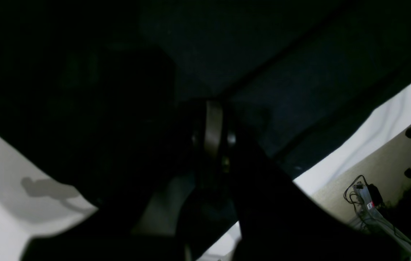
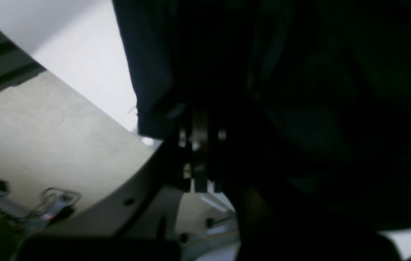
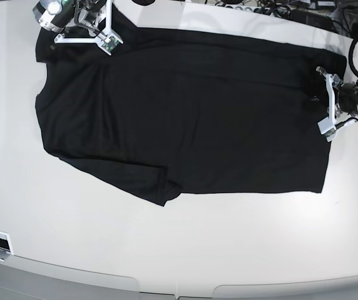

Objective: Layout the t-shirt on the table in an organized manner, then fold the t-shirt properly
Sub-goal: 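Move the right gripper to the shirt shoulder and grasp it, then slide the right gripper along the shirt side toward the hem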

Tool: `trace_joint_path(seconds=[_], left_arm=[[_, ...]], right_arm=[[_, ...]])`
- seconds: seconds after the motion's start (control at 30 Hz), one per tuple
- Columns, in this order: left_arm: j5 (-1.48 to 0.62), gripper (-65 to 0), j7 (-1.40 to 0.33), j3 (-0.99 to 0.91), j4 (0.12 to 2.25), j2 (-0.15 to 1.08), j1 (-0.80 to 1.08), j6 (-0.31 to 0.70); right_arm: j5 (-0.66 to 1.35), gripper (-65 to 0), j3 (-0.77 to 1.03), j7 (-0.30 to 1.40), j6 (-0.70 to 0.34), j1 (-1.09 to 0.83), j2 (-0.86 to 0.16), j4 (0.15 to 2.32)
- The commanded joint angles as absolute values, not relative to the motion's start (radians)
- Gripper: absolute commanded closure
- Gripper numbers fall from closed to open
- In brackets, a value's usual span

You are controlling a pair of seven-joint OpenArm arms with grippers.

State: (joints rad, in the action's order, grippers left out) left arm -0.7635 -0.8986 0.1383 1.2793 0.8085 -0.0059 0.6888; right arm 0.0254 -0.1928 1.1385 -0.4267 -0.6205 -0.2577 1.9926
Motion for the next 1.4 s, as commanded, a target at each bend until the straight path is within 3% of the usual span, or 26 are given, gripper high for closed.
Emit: trace_joint_path(seconds=[0.0, 0.27, 0.4, 0.63, 1.1, 1.37], left_arm=[[-0.776, 0.0, -0.892, 0.131, 1.289, 0.831, -0.020, 0.688], [-0.776, 0.0, -0.892, 0.131, 1.289, 0.831, -0.020, 0.688], [-0.776, 0.0, -0.892, 0.131, 1.289, 0.831, -0.020, 0.688], [-0.776, 0.0, -0.893, 0.131, 1.289, 0.831, -0.019, 0.688], [-0.776, 0.0, -0.895, 0.131, 1.289, 0.831, -0.020, 0.689], [-0.776, 0.0, -0.892, 0.131, 1.289, 0.831, -0.020, 0.689]], right_arm=[[0.029, 0.0, -0.190, 1.145, -0.432, -0.620, -0.267, 2.038], [0.167, 0.0, -0.190, 1.163, -0.503, -0.621, -0.269, 2.199], [0.175, 0.0, -0.189, 1.083, -0.521, -0.614, -0.269, 2.199], [0.046, 0.0, -0.189, 1.061, -0.391, -0.516, -0.269, 2.199], [0.051, 0.0, -0.189, 0.959, -0.388, -0.358, -0.269, 2.100], [0.017, 0.0, -0.189, 0.960, -0.263, -0.288, -0.268, 1.999]])
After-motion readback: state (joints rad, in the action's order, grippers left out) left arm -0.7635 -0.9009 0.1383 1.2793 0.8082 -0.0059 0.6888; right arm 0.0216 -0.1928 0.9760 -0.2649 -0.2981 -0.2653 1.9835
